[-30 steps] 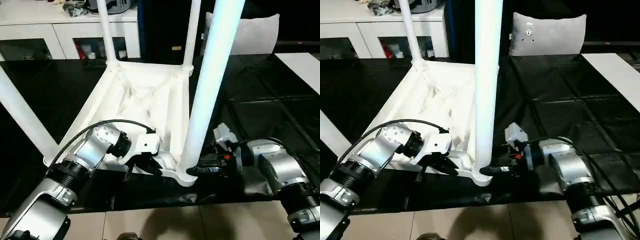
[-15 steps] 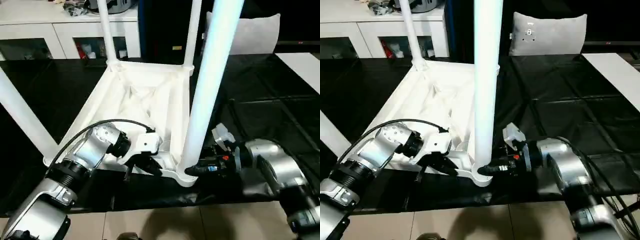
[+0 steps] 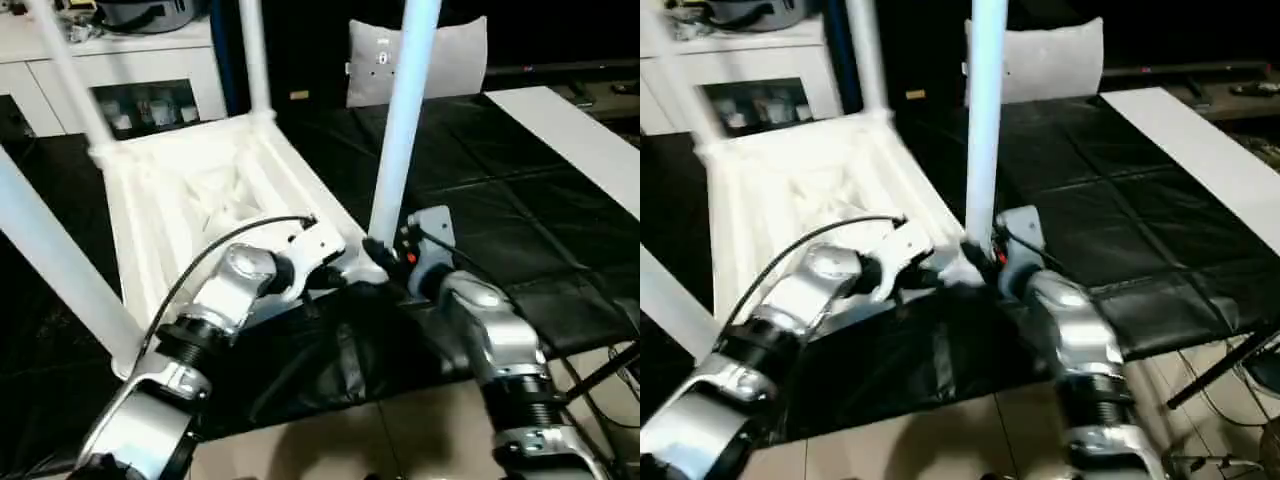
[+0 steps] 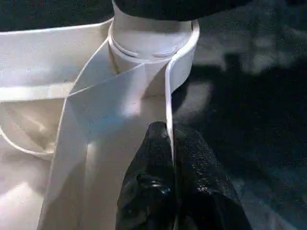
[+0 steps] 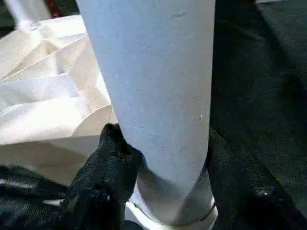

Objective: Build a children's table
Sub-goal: Rotate leg to tighten

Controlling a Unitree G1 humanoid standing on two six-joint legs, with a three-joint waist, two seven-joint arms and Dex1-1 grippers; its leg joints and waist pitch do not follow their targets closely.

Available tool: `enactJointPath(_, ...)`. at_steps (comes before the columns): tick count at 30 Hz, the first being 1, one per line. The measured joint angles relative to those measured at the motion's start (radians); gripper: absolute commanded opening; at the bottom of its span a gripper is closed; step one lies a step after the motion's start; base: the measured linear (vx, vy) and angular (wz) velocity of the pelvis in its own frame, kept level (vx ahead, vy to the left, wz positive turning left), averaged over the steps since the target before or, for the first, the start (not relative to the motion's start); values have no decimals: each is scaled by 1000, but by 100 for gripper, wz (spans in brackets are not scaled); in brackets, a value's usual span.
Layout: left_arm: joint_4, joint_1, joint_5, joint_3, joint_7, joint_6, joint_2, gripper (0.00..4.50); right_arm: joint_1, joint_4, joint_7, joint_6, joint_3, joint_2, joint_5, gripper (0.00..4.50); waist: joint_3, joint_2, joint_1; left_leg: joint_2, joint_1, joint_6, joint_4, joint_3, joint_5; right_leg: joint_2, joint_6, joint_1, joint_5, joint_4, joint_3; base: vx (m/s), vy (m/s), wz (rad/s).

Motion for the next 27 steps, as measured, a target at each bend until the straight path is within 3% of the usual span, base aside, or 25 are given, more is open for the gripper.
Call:
enactJointPath(7, 2, -7, -2, -14, -23, -52, -6, 0, 27, -39, -22, -15, 12, -11, -19, 309, 0, 1, 33, -1, -6, 5, 4, 1, -3, -4, -6, -16, -10, 19, 3, 8, 0, 0)
enactJointPath(12, 17, -7, -5, -32, -88, -114, 32, 0, 103, -124, 83, -41, 54, -83, -10, 354, 1, 3, 55, 0, -3, 3, 1, 2, -2, -3, -3, -16, -13, 20, 3, 0, 0, 0)
enactJointPath(16, 65, -5, -19, -41, -179, -238, 78, 0, 218, -255, 162, -48, 67, -138, 25, 382, 2, 3, 72, -1, 1, 2, 1, 2, -2, -3, -2, -12, -12, 19, 4, 0, 0, 0)
enactJointPath(22, 101, -5, -23, -61, -289, -381, 157, 0, 319, -385, 230, -54, 61, -211, 62, 443, 2, 3, 80, -1, 2, 0, 1, 2, 0, -3, -1, -8, -11, 17, 4, 0, 0, 0)
enactJointPath(27, 124, -1, -52, -55, -388, -443, 202, 0, 399, -501, 259, -53, 39, -238, 111, 447, 2, 1, 80, -1, 2, 0, -2, 2, 0, -2, 0, -7, -11, 15, 4, 0, 0, 0)
